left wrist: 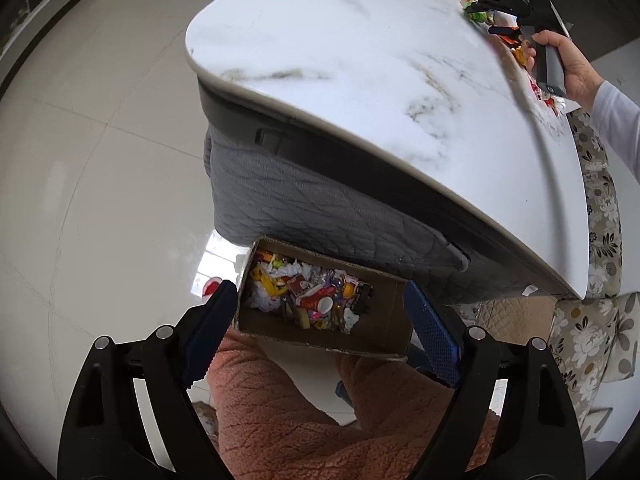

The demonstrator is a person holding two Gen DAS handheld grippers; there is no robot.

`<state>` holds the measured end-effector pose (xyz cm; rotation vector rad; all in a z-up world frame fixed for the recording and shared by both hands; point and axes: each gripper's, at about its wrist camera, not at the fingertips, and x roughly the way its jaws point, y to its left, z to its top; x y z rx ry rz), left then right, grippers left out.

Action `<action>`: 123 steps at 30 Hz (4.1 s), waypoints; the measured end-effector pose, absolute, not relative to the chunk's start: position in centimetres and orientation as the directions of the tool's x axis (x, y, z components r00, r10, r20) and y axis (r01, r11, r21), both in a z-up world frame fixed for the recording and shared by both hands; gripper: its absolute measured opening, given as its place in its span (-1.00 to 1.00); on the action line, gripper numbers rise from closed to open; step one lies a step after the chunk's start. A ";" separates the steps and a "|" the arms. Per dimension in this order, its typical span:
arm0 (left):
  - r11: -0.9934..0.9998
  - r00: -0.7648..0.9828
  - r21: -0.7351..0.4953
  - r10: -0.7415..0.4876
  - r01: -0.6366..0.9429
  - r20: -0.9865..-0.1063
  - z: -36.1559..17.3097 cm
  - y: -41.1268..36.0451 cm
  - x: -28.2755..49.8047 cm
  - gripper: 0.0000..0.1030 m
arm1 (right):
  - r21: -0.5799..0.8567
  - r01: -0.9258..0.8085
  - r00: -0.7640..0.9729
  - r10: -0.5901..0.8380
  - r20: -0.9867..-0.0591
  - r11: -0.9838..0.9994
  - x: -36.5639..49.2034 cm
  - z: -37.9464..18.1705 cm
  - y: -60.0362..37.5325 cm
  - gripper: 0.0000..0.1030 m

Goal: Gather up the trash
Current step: 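Grasp the yellow-green spinning top from the table with the right gripper, then grasp the wooden block with the left gripper, then drop the spinning top and wooden block into the cardboard box with both grippers, then grasp the clear plastic cup from the table with the right gripper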

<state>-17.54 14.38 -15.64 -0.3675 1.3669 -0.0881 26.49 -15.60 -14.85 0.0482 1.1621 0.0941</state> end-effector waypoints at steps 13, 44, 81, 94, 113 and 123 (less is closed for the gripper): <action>0.936 0.307 -0.353 -0.337 0.005 -0.890 -10.7 11.7 -13.5 0.61 | 0.375 -0.031 0.455 0.347 -0.820 0.926 19.8 -10.9 -21.1 -0.29; 0.982 0.459 -0.104 -0.166 0.157 -0.873 -12.0 -8.1 23.3 -0.33 | 0.476 0.013 0.511 0.404 -0.759 0.879 -7.0 -6.4 -32.2 -0.28; 0.992 -0.201 0.010 0.035 0.128 -0.979 -37.9 2.8 -16.1 0.08 | 0.155 -0.249 0.025 0.166 -0.986 0.956 -16.8 -30.5 -16.9 0.10; 0.989 -0.212 0.043 0.072 0.139 -0.975 -37.8 3.2 -15.9 0.39 | 0.089 -0.252 0.014 0.095 -0.995 0.964 -16.9 -31.3 -17.7 0.37; 0.982 0.337 0.007 -0.059 0.190 -0.940 -10.0 3.4 -14.9 0.62 | 0.194 -0.118 0.540 0.227 -0.810 0.974 1.6 -7.0 -24.9 0.59; 0.998 0.302 -0.011 -0.030 0.063 -0.953 -10.6 5.6 -14.9 0.62 | 0.065 0.174 0.517 -0.035 -0.855 0.983 19.0 -12.6 -31.3 0.23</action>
